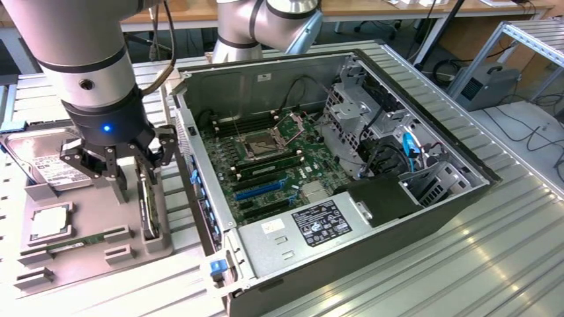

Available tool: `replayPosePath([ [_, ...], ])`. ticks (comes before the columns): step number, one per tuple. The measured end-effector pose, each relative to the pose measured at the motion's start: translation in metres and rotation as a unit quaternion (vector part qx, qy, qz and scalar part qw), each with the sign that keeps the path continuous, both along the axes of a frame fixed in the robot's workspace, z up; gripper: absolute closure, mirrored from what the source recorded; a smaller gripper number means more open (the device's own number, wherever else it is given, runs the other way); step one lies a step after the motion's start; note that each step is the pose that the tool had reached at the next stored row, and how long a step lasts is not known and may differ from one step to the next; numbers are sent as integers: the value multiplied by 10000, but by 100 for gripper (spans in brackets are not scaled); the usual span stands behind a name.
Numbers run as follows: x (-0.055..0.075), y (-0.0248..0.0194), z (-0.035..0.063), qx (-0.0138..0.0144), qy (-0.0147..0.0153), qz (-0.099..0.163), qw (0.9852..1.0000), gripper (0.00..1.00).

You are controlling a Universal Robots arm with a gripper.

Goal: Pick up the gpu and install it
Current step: 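Pick up the gpu and move the gpu toward the slot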

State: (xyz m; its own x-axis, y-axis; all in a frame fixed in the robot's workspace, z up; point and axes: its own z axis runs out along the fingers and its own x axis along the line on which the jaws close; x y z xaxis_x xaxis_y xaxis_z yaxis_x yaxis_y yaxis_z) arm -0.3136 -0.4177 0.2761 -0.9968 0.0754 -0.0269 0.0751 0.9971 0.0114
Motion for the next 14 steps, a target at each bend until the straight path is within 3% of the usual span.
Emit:
replayPosePath([
  [14,19,0,-149,-17,-1,0,10000,52],
])
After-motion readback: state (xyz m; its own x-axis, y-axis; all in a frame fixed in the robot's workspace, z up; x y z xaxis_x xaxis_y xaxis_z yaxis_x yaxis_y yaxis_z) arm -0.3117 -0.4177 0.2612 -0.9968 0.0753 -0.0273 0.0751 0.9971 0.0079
